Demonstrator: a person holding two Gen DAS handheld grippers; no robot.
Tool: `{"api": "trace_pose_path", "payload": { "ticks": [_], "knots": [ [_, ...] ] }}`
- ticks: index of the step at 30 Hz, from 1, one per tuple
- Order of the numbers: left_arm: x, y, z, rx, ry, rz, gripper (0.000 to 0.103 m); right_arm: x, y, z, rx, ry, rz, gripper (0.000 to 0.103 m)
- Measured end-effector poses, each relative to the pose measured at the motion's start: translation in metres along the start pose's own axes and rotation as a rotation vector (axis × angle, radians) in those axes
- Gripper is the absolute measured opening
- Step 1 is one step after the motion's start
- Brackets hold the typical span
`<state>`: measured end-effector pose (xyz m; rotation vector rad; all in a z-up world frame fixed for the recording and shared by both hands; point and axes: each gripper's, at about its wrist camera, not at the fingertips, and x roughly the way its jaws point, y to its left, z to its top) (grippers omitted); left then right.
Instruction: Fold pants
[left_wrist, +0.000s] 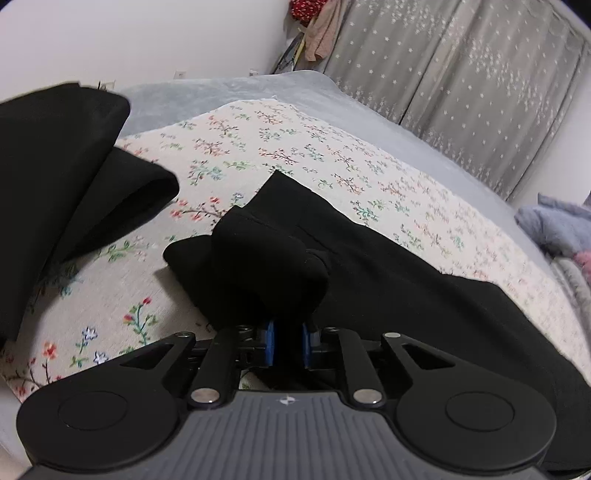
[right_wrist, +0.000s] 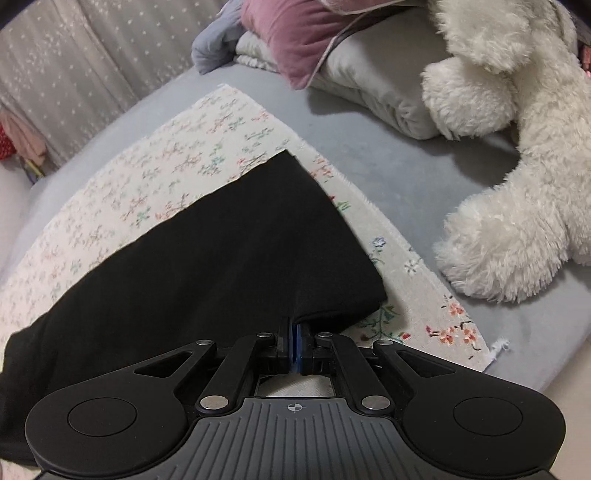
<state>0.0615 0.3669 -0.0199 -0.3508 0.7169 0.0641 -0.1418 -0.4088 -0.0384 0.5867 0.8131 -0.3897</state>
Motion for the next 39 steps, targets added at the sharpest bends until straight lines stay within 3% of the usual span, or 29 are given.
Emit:
{"api": "trace_pose_path", "payload": {
  "ticks": [3,6,10,12,16,19,22,25,28,30,32,35,36,38,39],
  "knots": [
    [0.0,-0.003,-0.009,0.053,0.011,0.034,0.041,-0.006,0.001,-0.004,0.001,-0.019,-0.021,0.001],
    [0.001,0.004,-0.015,0.045,-0.001,0.027,0.049,-0.006,0.007,-0.007,-0.049,-0.036,-0.079,0.001],
    [-0.008,0.008,-0.017,0.074,-0.02,0.063,0.079,0.003,0.007,-0.007,-0.065,0.0,-0.129,0.001],
    [-0.015,0.011,-0.015,0.094,-0.018,0.078,0.085,0.006,0.008,-0.006,-0.075,0.006,-0.153,0.004],
    [-0.036,0.024,-0.007,0.052,-0.038,0.072,0.087,0.001,0.009,-0.006,-0.081,-0.005,-0.173,0.028],
    [-0.055,0.026,0.003,-0.002,-0.07,0.1,0.087,-0.016,0.011,-0.005,-0.058,-0.134,-0.23,0.048],
    [-0.069,0.012,0.016,-0.011,-0.122,0.116,0.087,-0.026,0.024,-0.007,-0.09,-0.221,-0.224,0.052],
    [-0.068,-0.02,0.031,0.029,-0.134,0.06,0.088,-0.019,0.058,-0.011,-0.223,-0.216,-0.172,0.055],
    [-0.046,-0.056,0.042,0.128,-0.09,0.059,0.091,-0.005,0.099,-0.015,-0.338,-0.194,-0.052,0.062],
    [-0.016,-0.069,0.046,0.17,0.018,0.077,0.091,0.006,0.126,-0.017,-0.389,-0.167,0.01,0.062],
    [0.019,-0.067,0.049,0.166,0.147,0.115,0.082,0.018,0.157,-0.02,-0.452,-0.146,0.057,0.062],
    [0.051,-0.047,0.043,0.175,0.238,0.234,0.045,0.034,0.206,-0.041,-0.618,-0.098,0.164,0.062],
    [0.049,-0.038,0.042,0.142,0.236,0.27,0.025,0.04,0.221,-0.052,-0.677,-0.074,0.202,0.062],
    [0.02,-0.021,0.043,0.037,0.18,0.227,0.025,0.054,0.248,-0.076,-0.783,-0.006,0.26,0.062],
    [0.002,-0.013,0.043,-0.007,0.134,0.216,0.035,0.061,0.259,-0.09,-0.84,0.023,0.269,0.062]
  ]
}}
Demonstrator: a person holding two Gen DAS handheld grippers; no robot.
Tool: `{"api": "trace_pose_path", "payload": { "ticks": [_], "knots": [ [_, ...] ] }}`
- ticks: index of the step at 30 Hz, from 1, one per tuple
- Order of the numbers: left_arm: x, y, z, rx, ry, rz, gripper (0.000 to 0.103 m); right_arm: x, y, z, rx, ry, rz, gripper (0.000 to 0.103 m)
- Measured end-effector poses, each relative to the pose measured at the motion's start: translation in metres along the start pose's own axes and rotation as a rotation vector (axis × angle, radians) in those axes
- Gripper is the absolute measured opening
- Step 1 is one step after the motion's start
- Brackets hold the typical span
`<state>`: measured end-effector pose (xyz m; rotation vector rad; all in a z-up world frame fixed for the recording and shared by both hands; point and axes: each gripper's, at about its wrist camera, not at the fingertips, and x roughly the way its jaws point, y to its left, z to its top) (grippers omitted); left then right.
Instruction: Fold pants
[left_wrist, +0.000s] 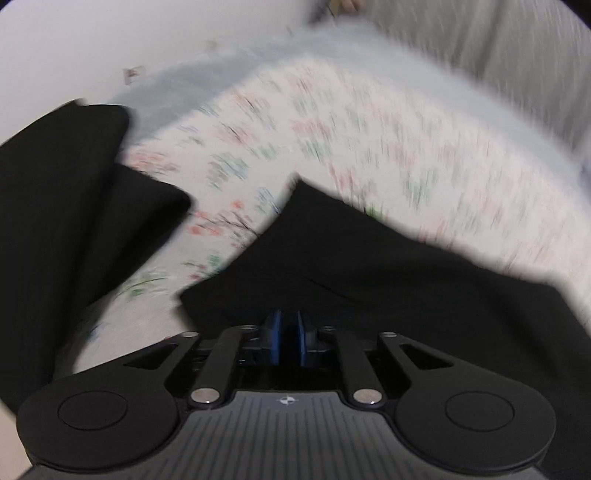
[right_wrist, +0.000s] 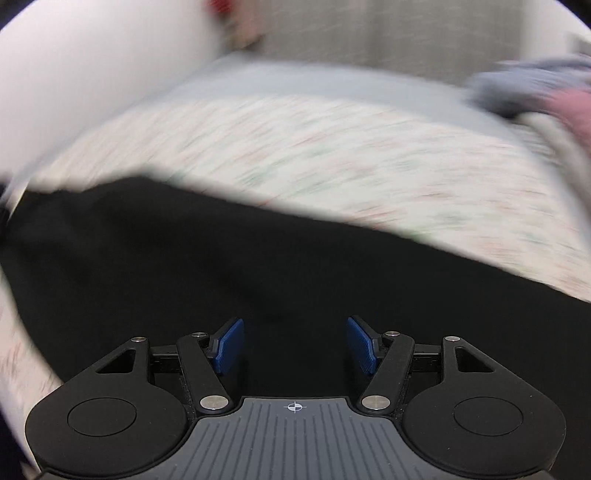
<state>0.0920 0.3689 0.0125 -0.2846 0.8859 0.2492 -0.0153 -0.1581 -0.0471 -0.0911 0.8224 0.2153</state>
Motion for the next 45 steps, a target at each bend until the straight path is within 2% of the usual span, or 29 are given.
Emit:
{"api": "trace_pose_path", "payload": {
  "ticks": [1,3,4,7,9,11,12,13,14,18,22,25,27,29,31,32,33,36,37,38,40,43,45],
  "knots": [
    [-0.012,0.01,-0.003,-0.034,-0.026,-0.002,0.059,0.008,0.013,-0.003,-0.057,0.022,0.005,0.062],
    [-0.027,0.03,-0.012,-0.125,-0.034,-0.011,0.093,0.014,0.035,-0.012,-0.178,0.019,-0.018,0.062],
    [-0.03,0.036,-0.019,-0.164,-0.03,-0.022,0.094,0.014,0.04,-0.014,-0.213,-0.001,-0.032,0.062],
    [-0.018,0.04,-0.034,-0.207,0.053,-0.052,0.094,0.013,0.043,-0.006,-0.188,-0.035,0.001,0.062],
    [-0.005,0.041,-0.038,-0.253,0.083,-0.032,0.091,0.013,0.047,-0.003,-0.16,-0.043,0.057,0.062],
    [-0.002,0.036,-0.035,-0.261,0.048,-0.033,0.07,0.011,0.06,-0.006,-0.197,-0.067,0.08,0.062],
    [-0.001,0.032,-0.035,-0.265,0.047,-0.023,0.045,0.009,0.065,-0.009,-0.224,-0.079,0.076,0.062],
    [-0.002,0.029,-0.033,-0.287,0.05,-0.022,0.039,0.01,0.07,-0.012,-0.246,-0.081,0.07,0.062],
    [-0.007,0.024,-0.032,-0.277,0.037,0.002,0.038,0.01,0.074,-0.017,-0.261,-0.074,0.066,0.062],
    [-0.032,-0.005,-0.025,-0.124,-0.054,0.089,0.036,0.009,0.078,-0.027,-0.27,-0.067,0.059,0.062],
    [-0.043,-0.014,-0.017,-0.07,-0.092,0.086,0.034,0.011,0.081,-0.032,-0.307,-0.087,0.032,0.062],
    [-0.047,-0.025,0.001,-0.032,-0.131,0.013,0.032,0.015,0.076,-0.031,-0.294,-0.086,0.036,0.062],
    [-0.05,-0.033,0.017,0.006,-0.179,-0.087,0.032,0.012,0.076,-0.034,-0.282,-0.085,0.043,0.062],
    [-0.059,-0.032,0.028,0.012,-0.266,-0.179,0.032,0.008,0.078,-0.037,-0.266,-0.088,0.044,0.062],
    [-0.064,-0.024,0.025,0.017,-0.339,-0.24,0.032,0.008,0.08,-0.039,-0.264,-0.096,0.036,0.062],
    [-0.058,-0.019,0.019,0.03,-0.334,-0.246,0.032,0.007,0.081,-0.04,-0.269,-0.099,0.033,0.062],
    [-0.045,-0.012,0.011,0.044,-0.29,-0.235,0.032,0.005,0.082,-0.042,-0.272,-0.1,0.031,0.062],
    [0.014,0.024,-0.021,0.002,-0.081,-0.124,0.033,0.007,0.083,-0.043,-0.271,-0.099,0.028,0.062],
    [0.025,0.039,-0.03,-0.032,-0.073,-0.155,0.034,0.007,0.083,-0.044,-0.269,-0.098,0.03,0.062],
    [0.024,0.054,-0.037,-0.07,-0.112,-0.223,0.034,0.01,0.083,-0.039,-0.266,-0.096,0.033,0.062],
    [0.017,0.064,-0.041,-0.122,-0.13,-0.258,0.035,0.012,0.082,-0.035,-0.254,-0.087,0.051,0.062],
    [0.008,0.043,-0.036,0.002,-0.134,-0.176,0.036,0.013,0.082,-0.035,-0.262,-0.085,0.061,0.063],
    [0.001,0.033,-0.034,0.06,-0.178,-0.123,0.036,0.015,0.08,-0.035,-0.259,-0.082,0.072,0.064]
  ]
}}
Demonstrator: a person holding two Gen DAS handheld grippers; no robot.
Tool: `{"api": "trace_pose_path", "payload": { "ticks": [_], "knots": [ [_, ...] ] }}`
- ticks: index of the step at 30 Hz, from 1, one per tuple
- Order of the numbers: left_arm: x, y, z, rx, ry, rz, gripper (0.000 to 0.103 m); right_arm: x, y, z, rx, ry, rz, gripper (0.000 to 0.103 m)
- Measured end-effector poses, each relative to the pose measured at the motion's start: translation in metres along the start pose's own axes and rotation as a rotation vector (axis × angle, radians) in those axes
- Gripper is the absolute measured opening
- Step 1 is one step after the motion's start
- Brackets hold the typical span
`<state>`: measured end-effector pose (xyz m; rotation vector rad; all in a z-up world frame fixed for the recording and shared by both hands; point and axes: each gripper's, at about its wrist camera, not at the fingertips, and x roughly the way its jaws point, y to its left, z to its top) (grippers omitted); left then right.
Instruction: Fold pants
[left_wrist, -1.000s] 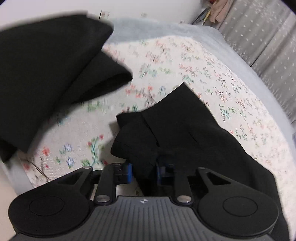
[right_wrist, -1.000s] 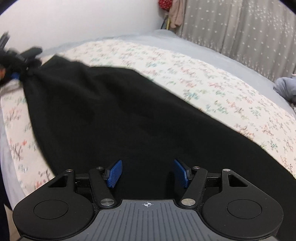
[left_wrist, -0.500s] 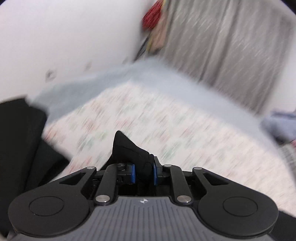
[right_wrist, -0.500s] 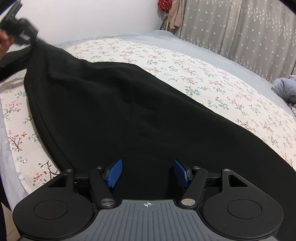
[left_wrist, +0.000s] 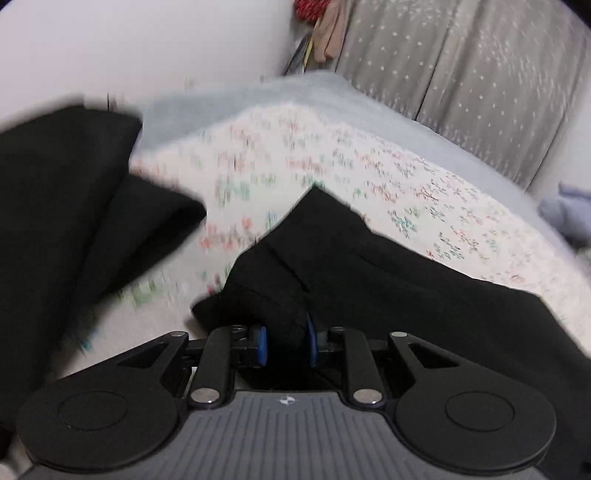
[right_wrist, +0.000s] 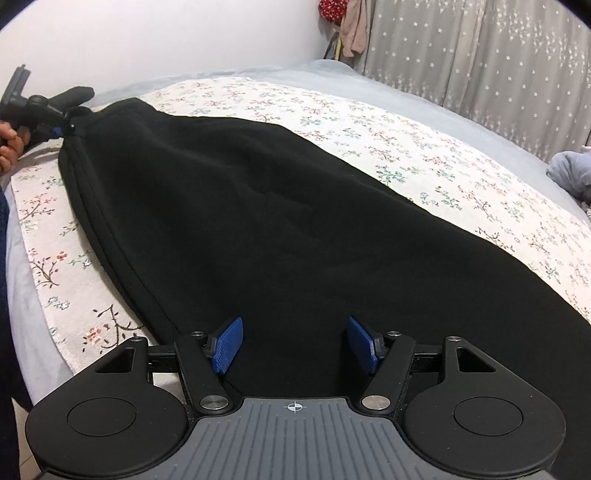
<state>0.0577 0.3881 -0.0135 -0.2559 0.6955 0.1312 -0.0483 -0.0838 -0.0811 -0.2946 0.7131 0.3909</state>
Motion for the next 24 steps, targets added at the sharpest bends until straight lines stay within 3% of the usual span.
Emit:
{"api": "trace_pose_path", "payload": {
  "ticks": [6,8,10,15,20,24],
  "knots": [
    [0.008,0.003,-0.001,0.006,0.049,0.022,0.039,-0.003,-0.007,0.003,0.025,0.025,0.078,0.065],
    [0.006,0.007,0.002,-0.017,0.068,0.01,0.051,-0.004,-0.012,0.009,0.036,0.025,0.104,0.066],
    [-0.004,0.008,0.006,-0.033,0.083,0.054,0.081,-0.005,-0.023,0.018,0.067,0.003,0.116,0.066],
    [-0.036,-0.011,0.025,0.029,0.007,0.115,0.081,-0.002,-0.066,0.056,0.18,-0.07,0.158,0.066],
    [-0.047,-0.069,0.052,0.066,-0.04,-0.031,0.082,0.038,-0.101,0.105,0.266,-0.087,0.167,0.066],
    [-0.029,-0.125,0.066,-0.038,-0.003,-0.162,0.085,0.075,-0.107,0.129,0.398,-0.077,0.211,0.066]
  ]
}}
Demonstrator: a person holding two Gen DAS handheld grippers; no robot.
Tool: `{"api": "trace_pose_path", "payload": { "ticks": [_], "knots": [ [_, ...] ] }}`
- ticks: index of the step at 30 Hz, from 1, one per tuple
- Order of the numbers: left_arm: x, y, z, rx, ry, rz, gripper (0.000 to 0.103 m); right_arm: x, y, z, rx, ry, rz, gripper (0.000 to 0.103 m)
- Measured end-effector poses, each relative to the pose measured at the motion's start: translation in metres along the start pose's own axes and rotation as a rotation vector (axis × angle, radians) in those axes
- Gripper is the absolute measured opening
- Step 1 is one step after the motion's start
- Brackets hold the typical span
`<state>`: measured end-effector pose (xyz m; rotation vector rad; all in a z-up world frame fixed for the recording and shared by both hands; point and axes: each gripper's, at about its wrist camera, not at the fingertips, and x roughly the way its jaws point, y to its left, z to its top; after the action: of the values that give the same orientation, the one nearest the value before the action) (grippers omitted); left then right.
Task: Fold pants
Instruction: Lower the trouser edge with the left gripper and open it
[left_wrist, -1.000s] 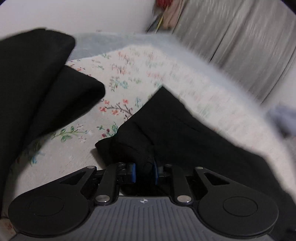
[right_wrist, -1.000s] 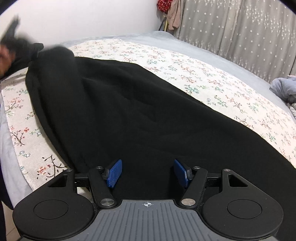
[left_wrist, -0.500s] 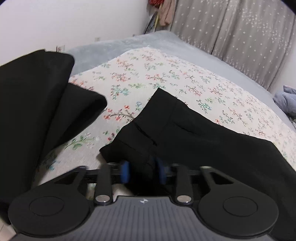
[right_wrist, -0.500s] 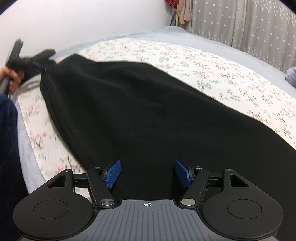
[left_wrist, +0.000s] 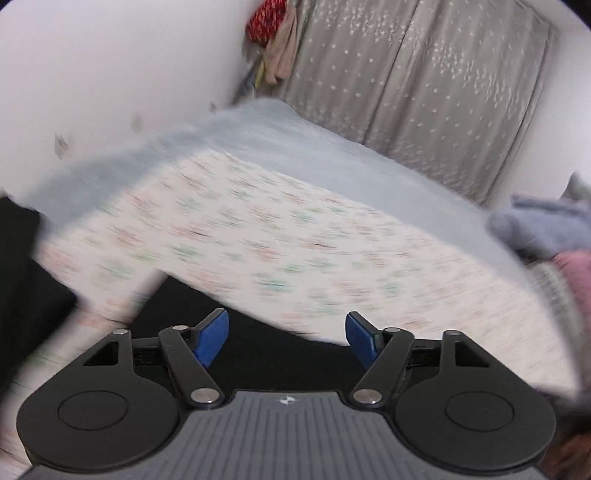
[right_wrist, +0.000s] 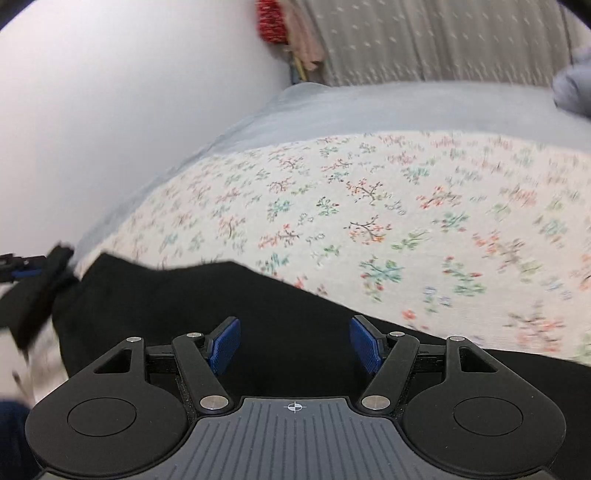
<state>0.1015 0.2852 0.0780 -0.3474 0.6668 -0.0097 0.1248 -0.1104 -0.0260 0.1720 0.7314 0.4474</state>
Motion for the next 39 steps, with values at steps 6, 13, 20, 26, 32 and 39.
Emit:
{"api": "trace_pose_path", "payload": {
  "ticks": [6,13,20,26,32,39],
  "knots": [
    [0.09,-0.064,-0.051,-0.104,0.264,0.027,0.077,0.048,0.049,-0.008,-0.097,0.029,0.055,0.054],
    [0.11,-0.055,-0.083,0.03,0.276,0.107,0.065,0.074,0.045,-0.028,-0.153,0.098,-0.025,0.032],
    [0.103,-0.058,-0.061,-0.128,0.317,0.03,0.066,0.076,0.054,-0.019,-0.204,0.082,-0.119,0.038],
    [0.1,-0.048,-0.092,0.02,0.23,0.026,0.065,0.054,0.018,0.018,-0.021,0.017,0.046,0.047],
    [0.096,-0.052,-0.092,0.088,0.24,0.005,0.065,0.095,-0.011,0.051,0.046,0.161,0.152,0.054],
    [0.097,-0.047,-0.091,0.106,0.244,-0.004,0.065,0.122,0.021,0.046,-0.067,0.237,0.328,0.056]
  ]
}}
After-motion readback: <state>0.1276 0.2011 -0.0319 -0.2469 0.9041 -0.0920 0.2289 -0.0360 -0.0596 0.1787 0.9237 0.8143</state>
